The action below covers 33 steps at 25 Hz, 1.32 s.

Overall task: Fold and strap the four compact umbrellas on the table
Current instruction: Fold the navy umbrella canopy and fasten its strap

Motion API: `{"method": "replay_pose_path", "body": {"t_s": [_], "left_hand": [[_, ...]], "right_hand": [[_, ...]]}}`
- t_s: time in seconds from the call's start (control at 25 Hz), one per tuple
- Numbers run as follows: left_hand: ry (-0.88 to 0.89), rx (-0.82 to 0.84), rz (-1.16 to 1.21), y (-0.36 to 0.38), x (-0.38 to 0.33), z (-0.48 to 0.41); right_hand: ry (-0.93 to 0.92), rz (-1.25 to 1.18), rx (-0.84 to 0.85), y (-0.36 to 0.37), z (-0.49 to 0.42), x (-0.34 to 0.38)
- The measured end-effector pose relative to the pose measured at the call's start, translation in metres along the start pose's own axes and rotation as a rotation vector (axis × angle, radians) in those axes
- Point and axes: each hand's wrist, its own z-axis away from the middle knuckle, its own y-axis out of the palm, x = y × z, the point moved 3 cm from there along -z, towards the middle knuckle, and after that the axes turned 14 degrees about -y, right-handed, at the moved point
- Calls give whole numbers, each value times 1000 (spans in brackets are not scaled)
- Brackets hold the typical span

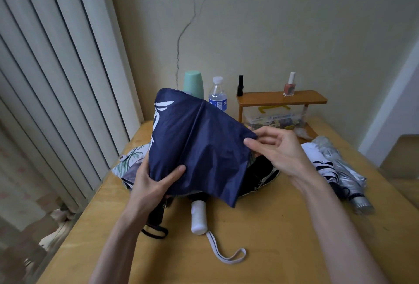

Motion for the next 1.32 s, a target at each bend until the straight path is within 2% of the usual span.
{"method": "replay_pose_path", "body": {"t_s": [0.24, 0.52, 0.68, 0.84, 1.08, 1.24, 1.32], "left_hand": [[12, 59, 22, 2, 2, -1], [2, 78, 14, 8, -2, 2], [-15, 59, 24, 8, 1, 2], [-33, 19, 66, 6, 5, 3], [-61, -16, 75, 4, 5, 4], [-56, -34, 51, 7, 2, 4], [-35, -44, 59, 11, 1, 5]], "right_hand": [[-23, 67, -6, -9, 2, 13], [-11, 54, 191, -18, 7, 20], [-47, 163, 56, -30, 4, 18], [6, 12, -131, -32, 2, 20], [163, -45, -71, 10, 2, 10], [75, -134, -307, 26, 2, 9], [49, -159, -359, 29, 2, 6]]}}
